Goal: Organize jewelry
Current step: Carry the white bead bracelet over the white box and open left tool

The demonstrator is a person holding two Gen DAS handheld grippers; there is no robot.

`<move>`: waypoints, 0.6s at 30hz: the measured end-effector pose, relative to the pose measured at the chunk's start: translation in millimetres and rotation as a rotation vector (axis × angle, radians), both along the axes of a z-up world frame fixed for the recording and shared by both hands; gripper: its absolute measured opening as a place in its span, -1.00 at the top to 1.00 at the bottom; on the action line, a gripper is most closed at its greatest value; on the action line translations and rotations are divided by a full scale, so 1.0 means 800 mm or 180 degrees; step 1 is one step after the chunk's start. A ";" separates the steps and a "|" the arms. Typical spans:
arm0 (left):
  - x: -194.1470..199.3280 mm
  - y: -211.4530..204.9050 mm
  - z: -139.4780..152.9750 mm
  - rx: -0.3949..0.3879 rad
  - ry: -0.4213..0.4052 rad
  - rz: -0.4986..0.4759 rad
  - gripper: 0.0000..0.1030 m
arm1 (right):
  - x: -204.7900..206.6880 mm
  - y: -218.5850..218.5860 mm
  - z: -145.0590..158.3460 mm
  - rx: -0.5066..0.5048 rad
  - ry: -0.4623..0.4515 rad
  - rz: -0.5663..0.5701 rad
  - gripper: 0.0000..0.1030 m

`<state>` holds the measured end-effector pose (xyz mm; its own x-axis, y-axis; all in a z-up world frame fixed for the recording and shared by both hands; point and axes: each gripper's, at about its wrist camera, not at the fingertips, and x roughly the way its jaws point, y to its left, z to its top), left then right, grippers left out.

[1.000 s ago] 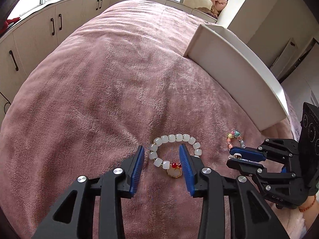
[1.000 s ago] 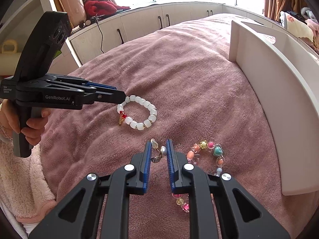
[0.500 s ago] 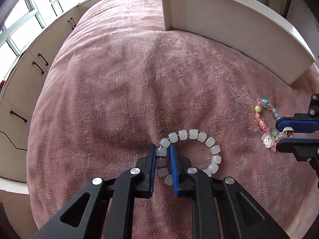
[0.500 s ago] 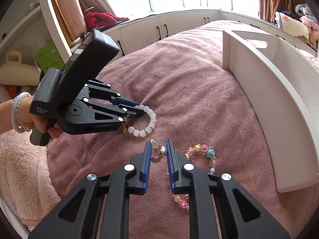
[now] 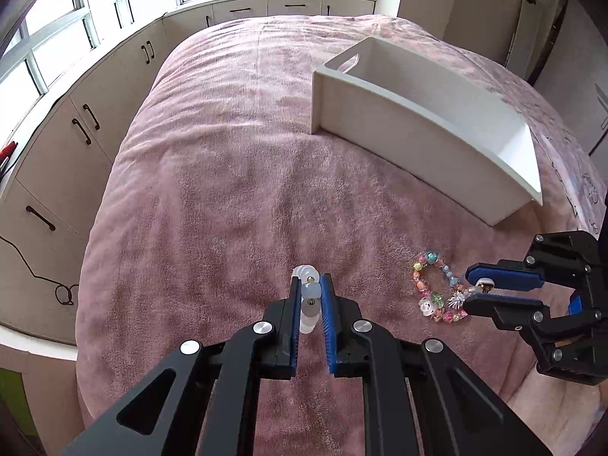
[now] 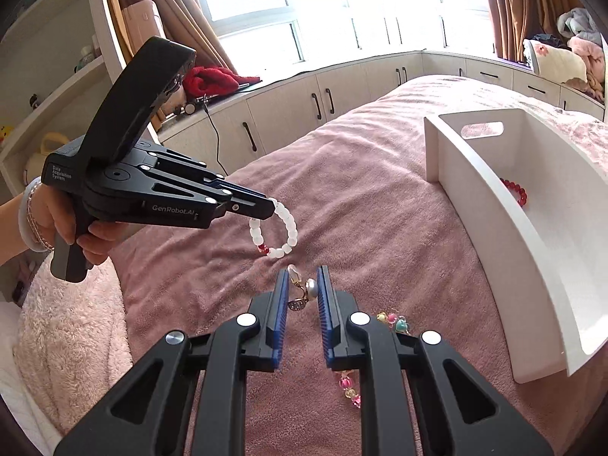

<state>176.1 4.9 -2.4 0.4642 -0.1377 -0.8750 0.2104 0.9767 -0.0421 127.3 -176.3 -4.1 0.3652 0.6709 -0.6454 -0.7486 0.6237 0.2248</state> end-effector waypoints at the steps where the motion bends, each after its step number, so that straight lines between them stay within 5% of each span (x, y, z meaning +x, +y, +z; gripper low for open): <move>1: 0.001 -0.004 0.013 -0.0022 -0.0054 -0.0012 0.70 | 0.001 -0.003 0.010 0.0055 -0.0026 -0.0010 0.69; 9: 0.018 -0.049 0.104 -0.0294 -0.0386 -0.0157 0.70 | 0.014 -0.031 0.084 0.0196 -0.0396 -0.0170 0.69; 18: 0.069 -0.131 0.170 -0.0153 -0.0689 -0.0483 0.70 | 0.053 -0.094 0.151 0.0172 -0.0714 -0.0555 0.69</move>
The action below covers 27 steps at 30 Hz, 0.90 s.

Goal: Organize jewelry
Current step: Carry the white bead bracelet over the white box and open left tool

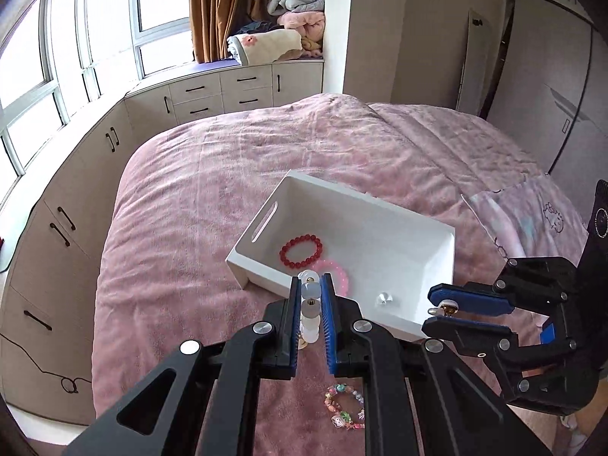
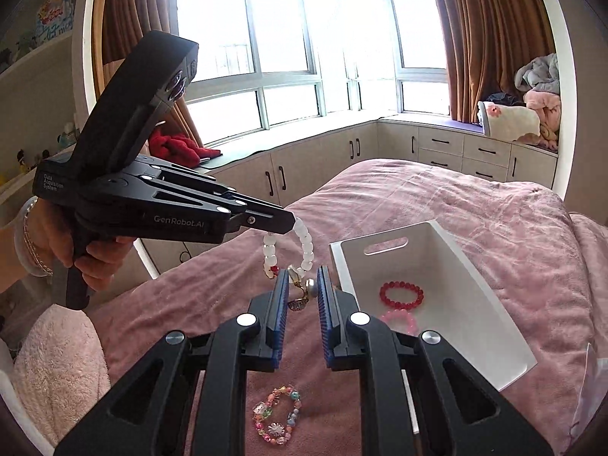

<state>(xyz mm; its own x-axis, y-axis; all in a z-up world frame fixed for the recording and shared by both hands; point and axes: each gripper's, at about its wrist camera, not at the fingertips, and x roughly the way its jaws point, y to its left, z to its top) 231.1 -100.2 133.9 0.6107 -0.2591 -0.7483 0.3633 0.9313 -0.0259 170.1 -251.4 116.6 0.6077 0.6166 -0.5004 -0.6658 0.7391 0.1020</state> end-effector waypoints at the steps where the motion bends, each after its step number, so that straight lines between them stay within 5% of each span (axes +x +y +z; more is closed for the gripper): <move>1: 0.006 -0.009 0.006 0.0016 -0.0033 -0.0034 0.70 | 0.005 -0.006 0.005 -0.0021 -0.0013 -0.0047 0.69; 11: 0.083 -0.086 0.009 0.0125 -0.0011 -0.0190 0.70 | 0.080 -0.072 0.006 -0.0181 0.0254 -0.0446 0.69; 20: 0.149 -0.122 -0.087 0.0128 0.0426 -0.0035 0.70 | 0.131 -0.085 -0.071 -0.0607 0.0630 -0.0585 0.67; 27: 0.176 -0.129 -0.154 0.0389 0.0667 0.0047 0.69 | 0.138 -0.083 -0.118 -0.0698 0.0789 -0.0602 0.67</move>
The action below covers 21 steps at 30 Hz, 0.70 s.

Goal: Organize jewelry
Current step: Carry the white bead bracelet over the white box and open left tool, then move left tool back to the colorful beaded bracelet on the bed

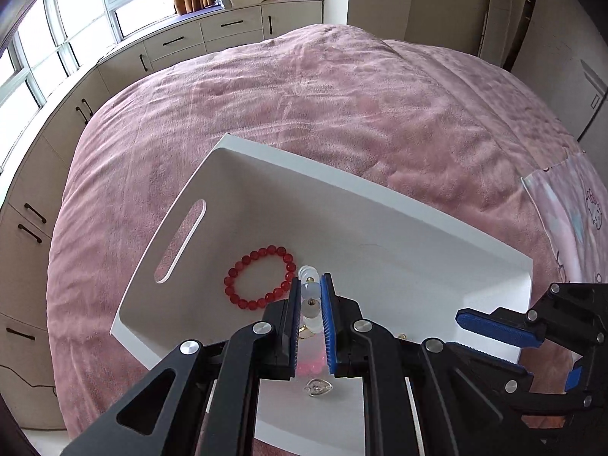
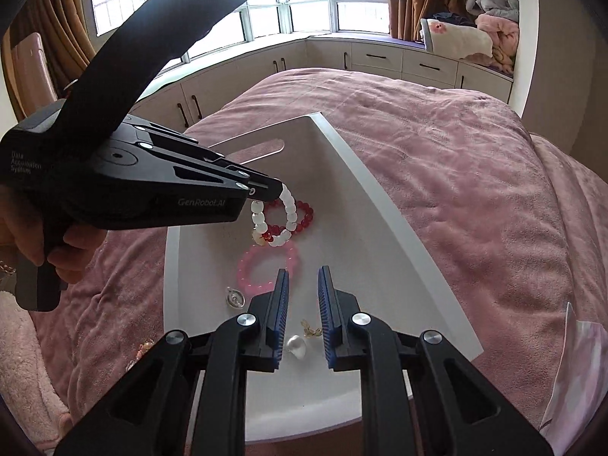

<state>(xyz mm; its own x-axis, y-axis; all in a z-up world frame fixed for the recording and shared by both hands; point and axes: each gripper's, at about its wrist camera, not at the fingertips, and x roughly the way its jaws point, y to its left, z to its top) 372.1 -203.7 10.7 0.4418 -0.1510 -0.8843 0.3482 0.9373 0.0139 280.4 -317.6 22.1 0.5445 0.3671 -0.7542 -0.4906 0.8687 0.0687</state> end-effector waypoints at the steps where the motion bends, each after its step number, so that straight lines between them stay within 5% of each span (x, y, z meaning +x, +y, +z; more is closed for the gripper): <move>1: -0.001 0.000 -0.004 0.0060 -0.0026 -0.0014 0.66 | 0.001 0.000 -0.003 -0.0004 0.0002 -0.0007 0.67; 4: -0.009 0.004 -0.001 0.0155 -0.0182 -0.0036 0.28 | -0.002 0.000 -0.001 0.0015 -0.0061 0.0006 0.64; 8: -0.029 0.021 0.028 0.0156 -0.0530 0.0001 -0.03 | -0.020 -0.003 0.017 0.0064 -0.0256 0.0014 0.23; 12: -0.068 0.041 0.073 0.0181 -0.1007 0.0013 -0.54 | -0.057 -0.010 0.046 0.0203 -0.0507 0.0090 -0.17; 21: -0.188 0.090 0.115 0.0279 -0.1618 -0.0124 -0.76 | -0.149 0.000 0.082 0.0533 -0.0731 0.0498 -0.44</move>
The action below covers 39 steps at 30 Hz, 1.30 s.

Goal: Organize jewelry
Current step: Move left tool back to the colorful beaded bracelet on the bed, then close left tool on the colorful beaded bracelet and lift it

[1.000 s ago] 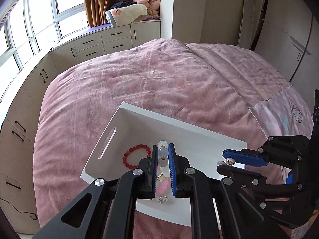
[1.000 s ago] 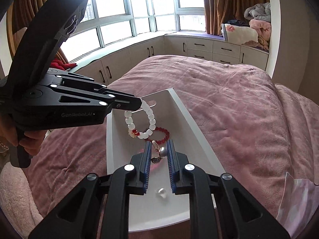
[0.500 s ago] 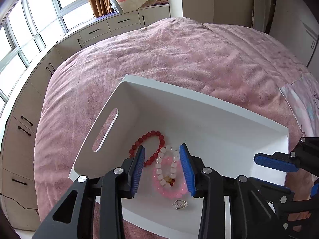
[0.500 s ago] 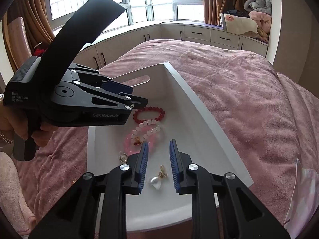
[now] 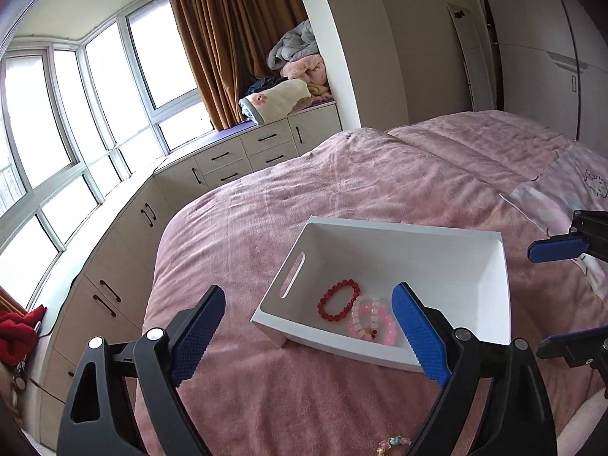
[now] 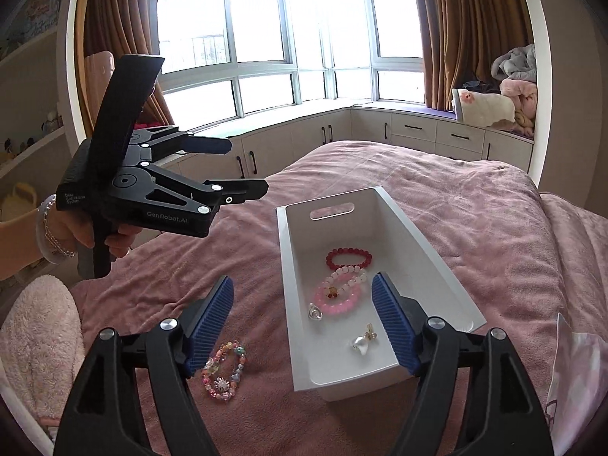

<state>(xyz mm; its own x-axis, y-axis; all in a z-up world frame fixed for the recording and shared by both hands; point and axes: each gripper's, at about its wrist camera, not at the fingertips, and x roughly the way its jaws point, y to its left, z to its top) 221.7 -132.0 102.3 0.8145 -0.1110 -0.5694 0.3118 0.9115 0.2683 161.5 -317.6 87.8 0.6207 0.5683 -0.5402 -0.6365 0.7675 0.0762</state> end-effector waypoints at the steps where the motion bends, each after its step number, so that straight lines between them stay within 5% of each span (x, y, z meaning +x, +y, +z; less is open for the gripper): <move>1: -0.011 0.005 -0.001 0.0011 -0.0011 0.0009 -0.77 | -0.009 0.005 0.000 -0.0029 -0.0021 0.0057 -0.44; 4: -0.038 0.024 -0.007 -0.0029 0.0001 0.0109 -0.78 | -0.037 0.028 -0.004 -0.0230 -0.0120 0.0198 -0.42; 8: -0.063 0.049 -0.023 -0.0227 0.0224 0.0207 -0.79 | -0.068 0.060 -0.022 -0.0502 -0.0150 0.0422 -0.06; 16: -0.088 0.080 -0.087 -0.0772 0.0787 -0.0043 -0.78 | -0.075 0.112 -0.091 -0.0862 0.0239 0.0790 0.10; 19: -0.076 0.083 -0.118 -0.0904 0.1034 -0.0126 -0.60 | -0.075 0.122 -0.120 -0.1010 0.0370 0.0860 0.22; 23: -0.055 0.085 -0.164 -0.0906 0.1334 -0.0188 -0.47 | -0.069 0.134 -0.147 -0.1147 0.0482 0.0940 0.51; 26: -0.041 0.081 -0.199 -0.0862 0.1608 -0.0291 -0.08 | -0.061 0.144 -0.165 -0.1200 0.0562 0.1009 0.51; 39: -0.028 0.056 -0.256 -0.0779 0.1848 -0.0654 -0.11 | -0.023 0.153 -0.218 -0.1316 0.0929 0.1093 0.54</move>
